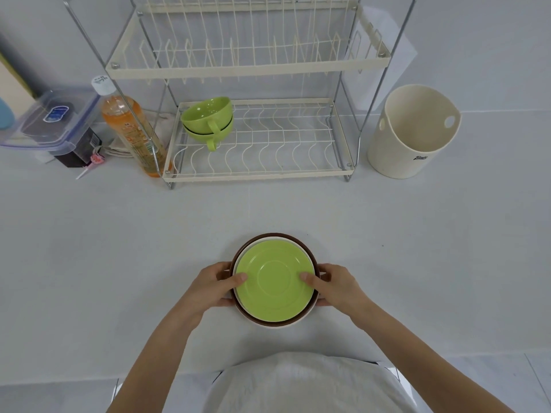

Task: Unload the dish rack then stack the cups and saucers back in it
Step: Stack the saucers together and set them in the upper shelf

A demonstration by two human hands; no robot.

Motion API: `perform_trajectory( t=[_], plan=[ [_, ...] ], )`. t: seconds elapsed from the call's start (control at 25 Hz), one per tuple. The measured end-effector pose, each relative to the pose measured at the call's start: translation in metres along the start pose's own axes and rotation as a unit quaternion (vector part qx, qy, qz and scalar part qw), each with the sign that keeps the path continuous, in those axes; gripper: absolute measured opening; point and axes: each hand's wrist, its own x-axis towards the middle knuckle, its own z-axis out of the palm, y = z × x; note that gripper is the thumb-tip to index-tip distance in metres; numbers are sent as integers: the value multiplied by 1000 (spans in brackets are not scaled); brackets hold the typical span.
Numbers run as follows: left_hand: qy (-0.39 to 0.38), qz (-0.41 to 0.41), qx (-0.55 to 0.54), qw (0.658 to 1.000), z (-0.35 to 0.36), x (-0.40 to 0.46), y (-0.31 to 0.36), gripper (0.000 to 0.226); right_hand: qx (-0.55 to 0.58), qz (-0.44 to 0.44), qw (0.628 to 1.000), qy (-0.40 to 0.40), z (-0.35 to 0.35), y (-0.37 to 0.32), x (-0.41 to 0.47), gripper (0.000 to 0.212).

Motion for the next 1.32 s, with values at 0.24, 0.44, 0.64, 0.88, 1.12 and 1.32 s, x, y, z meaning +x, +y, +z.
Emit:
perform_trajectory(
  t=[0.24,0.44,0.64,0.88,1.12,1.32],
  plan=[
    [-8,45,-38,998,-1,-4,40,36,-15,-79,997,21,-29,-44,-9,34],
    [-12,144,-51,988,-8,-14,116,23,-34,-175,983,44,-64,-121,-21,36],
    [-3,229,-54,972,-14,-30,199,18,-39,-262,962,66,-98,-197,-42,35],
    [17,319,-38,947,-22,-44,287,15,-49,-352,928,108,-128,-275,-51,37],
    [40,343,-60,937,-22,-14,352,40,-46,-386,907,164,-142,-334,-17,35],
    [22,294,-94,951,-20,34,383,44,-67,-385,892,228,-141,-351,28,31]
  ],
)
